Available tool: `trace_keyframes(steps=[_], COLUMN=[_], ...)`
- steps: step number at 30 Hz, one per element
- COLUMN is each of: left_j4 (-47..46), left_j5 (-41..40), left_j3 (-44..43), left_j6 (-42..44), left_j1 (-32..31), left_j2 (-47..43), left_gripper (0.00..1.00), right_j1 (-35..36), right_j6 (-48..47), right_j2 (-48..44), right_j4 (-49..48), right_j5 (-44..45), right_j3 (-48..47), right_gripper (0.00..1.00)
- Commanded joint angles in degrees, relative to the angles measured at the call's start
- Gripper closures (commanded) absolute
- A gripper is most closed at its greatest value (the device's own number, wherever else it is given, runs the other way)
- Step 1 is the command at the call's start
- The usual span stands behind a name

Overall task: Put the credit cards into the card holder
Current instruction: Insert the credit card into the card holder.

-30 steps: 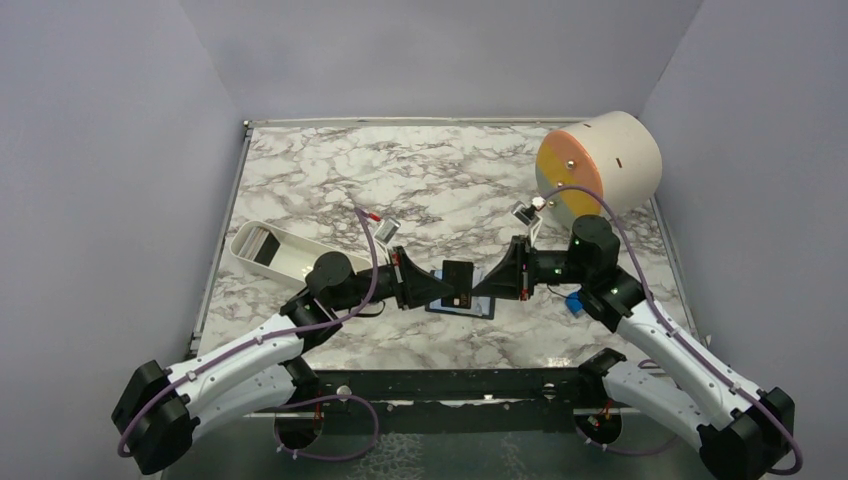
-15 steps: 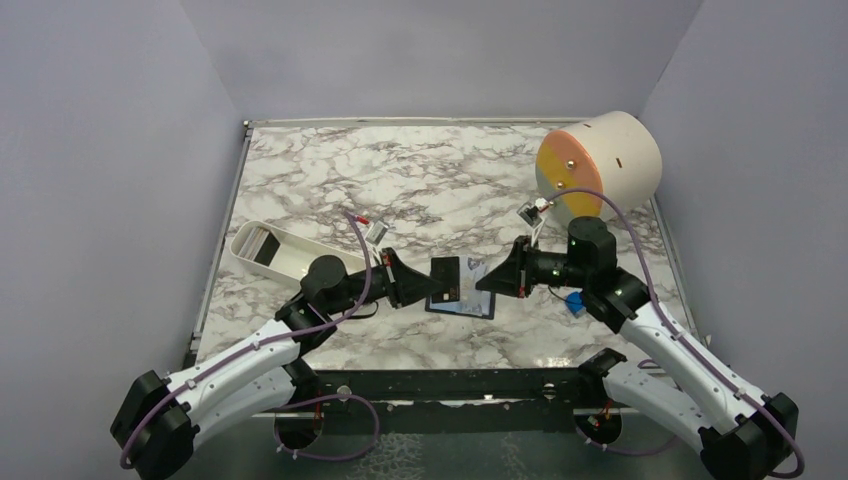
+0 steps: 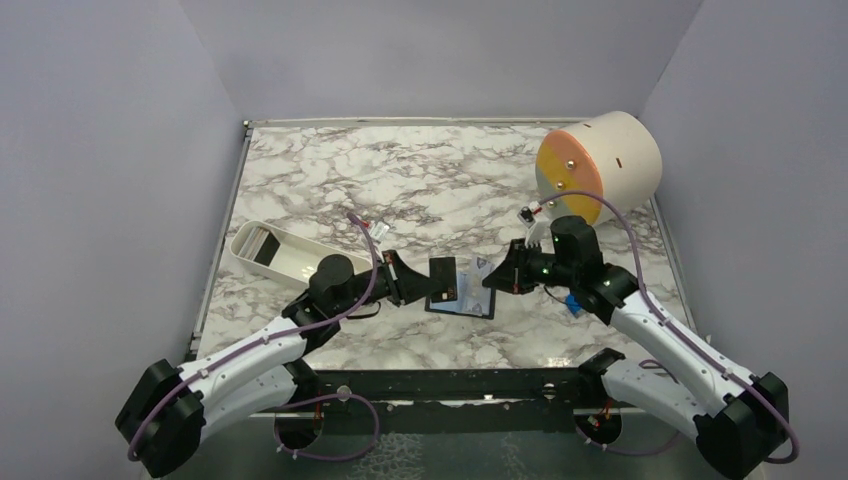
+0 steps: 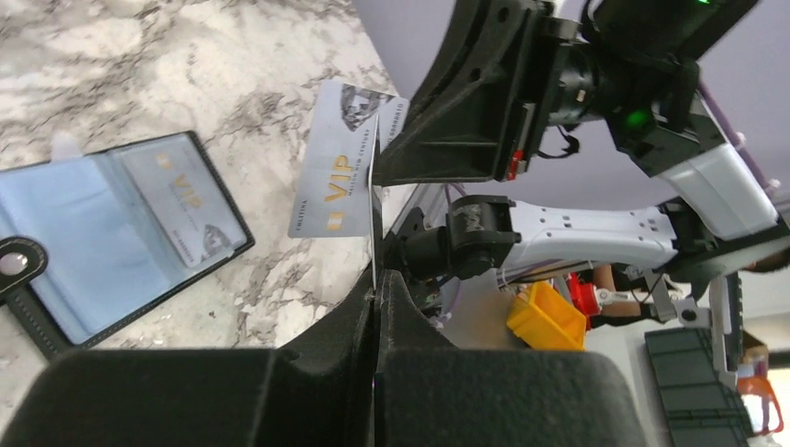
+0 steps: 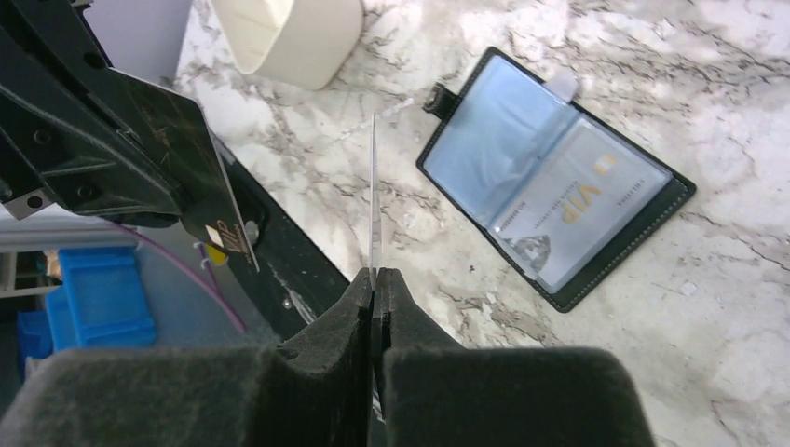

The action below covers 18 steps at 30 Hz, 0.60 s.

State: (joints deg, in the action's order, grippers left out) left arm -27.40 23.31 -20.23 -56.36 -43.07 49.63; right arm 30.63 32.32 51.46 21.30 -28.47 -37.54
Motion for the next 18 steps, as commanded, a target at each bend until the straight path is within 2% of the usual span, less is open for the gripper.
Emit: trace_keyframes(steps=[1,9,18], left_j4=[-1.4,-1.3,1.2], left_j5=[-2.4,-1.3,8.5], left_j3=[1.3,-1.2,-4.6], left_j6=[-2.7,0.0,2.4], left_j1=[1.3,2.5,6.0], left_j2=[4.1,12.3,26.7], left_gripper=[1.00,1.00,1.00], right_j1=[0.2,0.1,-1.5], right_j6=[-2.4,-4.0,-4.2], right_j2=[2.7,12.3,23.1], right_j4=[2.2,-1.1,-5.3], right_j5=[4.6,0.5,-8.4], right_j3=[-0.1,0.3,-1.5], right_gripper=[0.99,0.99,0.99])
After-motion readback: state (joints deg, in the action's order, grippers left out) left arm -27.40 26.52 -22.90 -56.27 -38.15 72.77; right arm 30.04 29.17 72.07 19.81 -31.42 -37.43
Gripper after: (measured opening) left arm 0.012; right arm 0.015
